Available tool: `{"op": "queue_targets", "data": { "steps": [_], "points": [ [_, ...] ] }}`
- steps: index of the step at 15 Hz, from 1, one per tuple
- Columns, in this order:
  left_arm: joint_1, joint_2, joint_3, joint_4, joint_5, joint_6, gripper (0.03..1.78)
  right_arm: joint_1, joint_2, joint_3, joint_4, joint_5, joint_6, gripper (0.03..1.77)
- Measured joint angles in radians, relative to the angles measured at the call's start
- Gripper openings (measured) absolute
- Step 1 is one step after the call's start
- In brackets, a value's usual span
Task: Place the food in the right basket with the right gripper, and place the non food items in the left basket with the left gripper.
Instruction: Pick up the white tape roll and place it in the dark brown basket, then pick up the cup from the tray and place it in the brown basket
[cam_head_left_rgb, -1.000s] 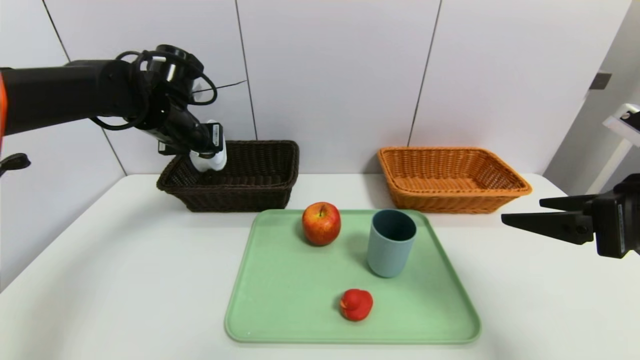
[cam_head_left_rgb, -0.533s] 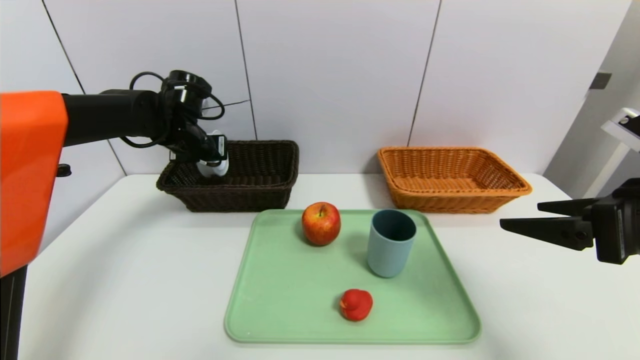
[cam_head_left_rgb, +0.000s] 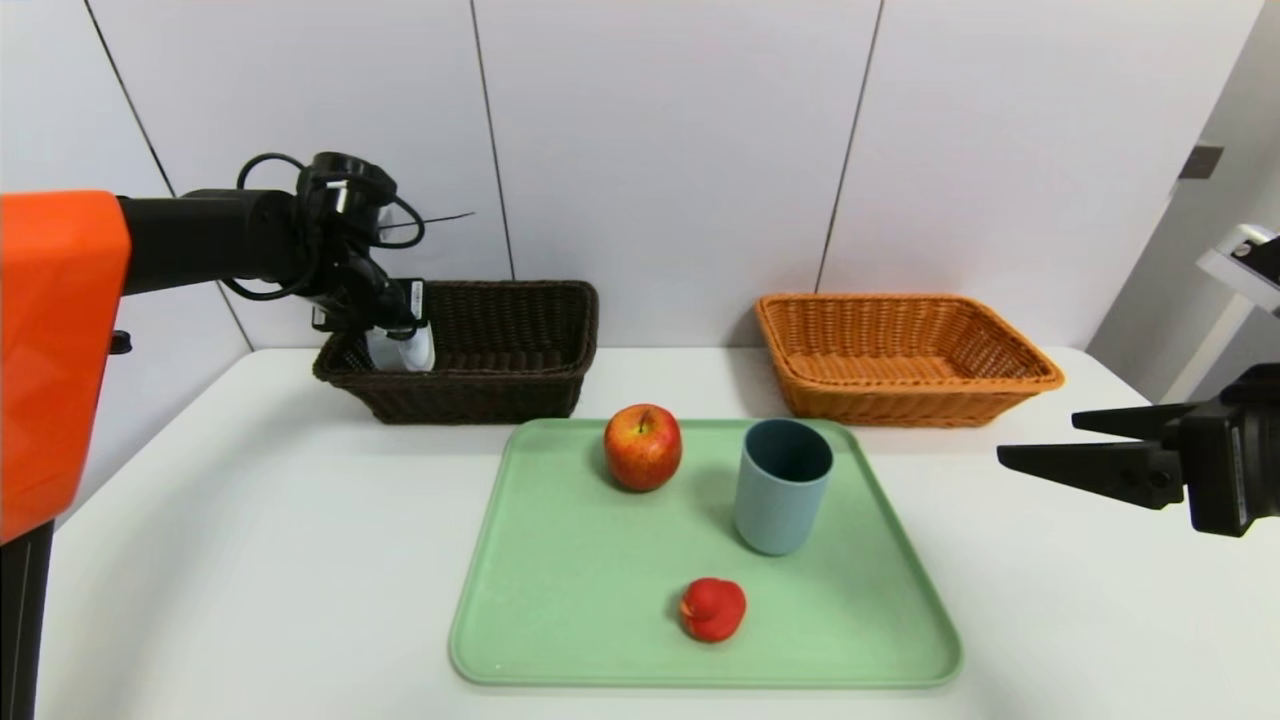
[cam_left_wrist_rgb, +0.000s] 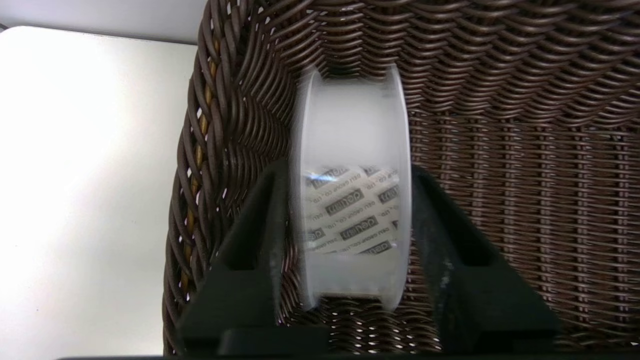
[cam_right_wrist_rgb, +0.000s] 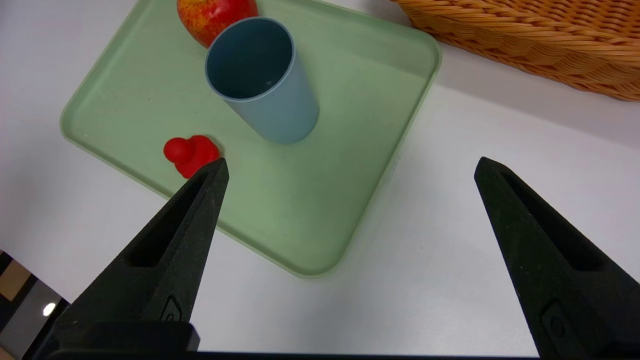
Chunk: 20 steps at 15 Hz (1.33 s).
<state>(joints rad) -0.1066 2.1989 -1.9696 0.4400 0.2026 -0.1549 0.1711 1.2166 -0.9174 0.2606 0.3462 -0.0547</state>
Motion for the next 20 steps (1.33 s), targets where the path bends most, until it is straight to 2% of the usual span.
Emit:
{"op": "queue_targets", "data": {
  "steps": [3, 6, 11, 14, 16, 20],
  "points": [
    [0.001, -0.002, 0.000, -0.015, 0.002, -0.003, 1.15, 0.000, -0.004, 0.004, 0.001, 0.000, 0.001, 1.70],
    [0.000, -0.040, 0.000, -0.009, 0.000, -0.003, 1.33, -0.001, -0.011, 0.014, 0.001, 0.000, 0.001, 1.70],
    [-0.014, -0.190, 0.000, -0.002, 0.006, 0.026, 1.50, -0.004, -0.026, 0.033, 0.000, 0.000, 0.002, 1.70],
    [-0.019, -0.287, 0.002, 0.008, 0.005, 0.038, 1.57, -0.004, -0.030, 0.035, -0.001, -0.001, 0.032, 1.70],
    [-0.041, -0.339, 0.013, 0.052, 0.002, 0.014, 1.60, -0.004, -0.033, 0.036, -0.001, -0.002, 0.034, 1.70],
    [-0.160, -0.406, 0.025, 0.231, -0.005, -0.114, 1.64, -0.007, -0.035, 0.049, -0.002, -0.004, 0.036, 1.70]
  ]
}}
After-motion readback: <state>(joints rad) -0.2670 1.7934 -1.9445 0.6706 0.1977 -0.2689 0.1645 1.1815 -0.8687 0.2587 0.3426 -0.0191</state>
